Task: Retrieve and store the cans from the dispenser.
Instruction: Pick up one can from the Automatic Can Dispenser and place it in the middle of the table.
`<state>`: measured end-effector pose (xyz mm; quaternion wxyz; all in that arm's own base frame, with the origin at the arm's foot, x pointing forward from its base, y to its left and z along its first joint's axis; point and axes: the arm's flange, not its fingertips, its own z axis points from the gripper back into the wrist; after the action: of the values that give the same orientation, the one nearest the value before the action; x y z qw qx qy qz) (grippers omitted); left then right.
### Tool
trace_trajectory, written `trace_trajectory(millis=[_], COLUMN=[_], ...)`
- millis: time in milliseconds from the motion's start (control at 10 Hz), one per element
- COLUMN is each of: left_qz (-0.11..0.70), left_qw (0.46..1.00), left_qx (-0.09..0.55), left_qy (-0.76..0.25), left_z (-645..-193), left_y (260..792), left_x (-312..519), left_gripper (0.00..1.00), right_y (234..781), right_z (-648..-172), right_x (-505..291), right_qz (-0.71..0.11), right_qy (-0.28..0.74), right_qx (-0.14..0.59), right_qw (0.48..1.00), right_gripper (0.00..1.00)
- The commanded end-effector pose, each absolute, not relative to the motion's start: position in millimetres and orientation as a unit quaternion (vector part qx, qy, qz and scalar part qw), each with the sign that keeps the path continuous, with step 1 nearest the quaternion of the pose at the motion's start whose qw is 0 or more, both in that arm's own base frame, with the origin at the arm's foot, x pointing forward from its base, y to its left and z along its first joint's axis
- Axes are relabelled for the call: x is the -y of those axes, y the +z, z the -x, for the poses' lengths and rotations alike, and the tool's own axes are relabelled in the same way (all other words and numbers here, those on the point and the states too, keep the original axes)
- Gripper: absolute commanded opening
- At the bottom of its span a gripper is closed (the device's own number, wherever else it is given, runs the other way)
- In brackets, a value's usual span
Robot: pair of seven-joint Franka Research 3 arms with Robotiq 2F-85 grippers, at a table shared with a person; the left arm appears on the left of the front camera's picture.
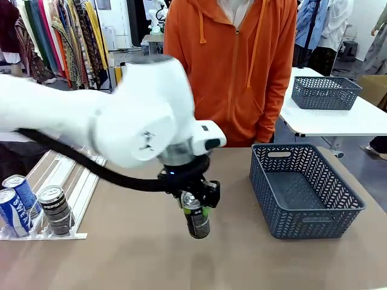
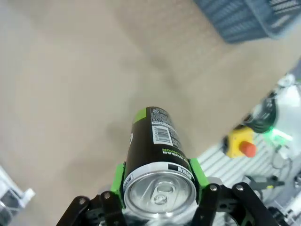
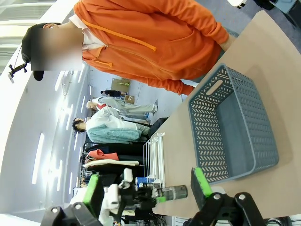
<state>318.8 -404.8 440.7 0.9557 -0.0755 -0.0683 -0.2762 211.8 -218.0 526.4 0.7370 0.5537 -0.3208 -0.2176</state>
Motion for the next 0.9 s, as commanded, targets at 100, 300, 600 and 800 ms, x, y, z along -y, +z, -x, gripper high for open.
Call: trace_trajectory(millis=[100,300,600,800], left_qz=[0.023,-0.009,0.012,0.013], left_qw=[0.967,0.976,0.978,0.977], left_qx=[0.065,0.053,0.034,0.037], left_qy=[-0.246,-0.212,-0.206,-0.209], left_z=[-360.2,-375.9,-381.1,-381.9], left_y=[429.1,412.5,408.3,404.8], left_x=[430.7,428.5,424.3,422.3], left_gripper=[0.0,0.0,0.0,0.17], right_y=[527.7,527.7,527.7,527.7], right_z=[-213.3,-213.3,-213.3,-213.3], right_x=[217.9,217.9,217.9,217.9], right_qz=[-0.56,-0.56,-0.56,-0.56], right_qy=[-0.209,-0.209,-0.209,-0.209], right_qx=[0.333,0.333,0.333,0.333], right_qw=[0.729,0.729,0.729,0.729], right_gripper=[1.0,1.0,1.0,1.0])
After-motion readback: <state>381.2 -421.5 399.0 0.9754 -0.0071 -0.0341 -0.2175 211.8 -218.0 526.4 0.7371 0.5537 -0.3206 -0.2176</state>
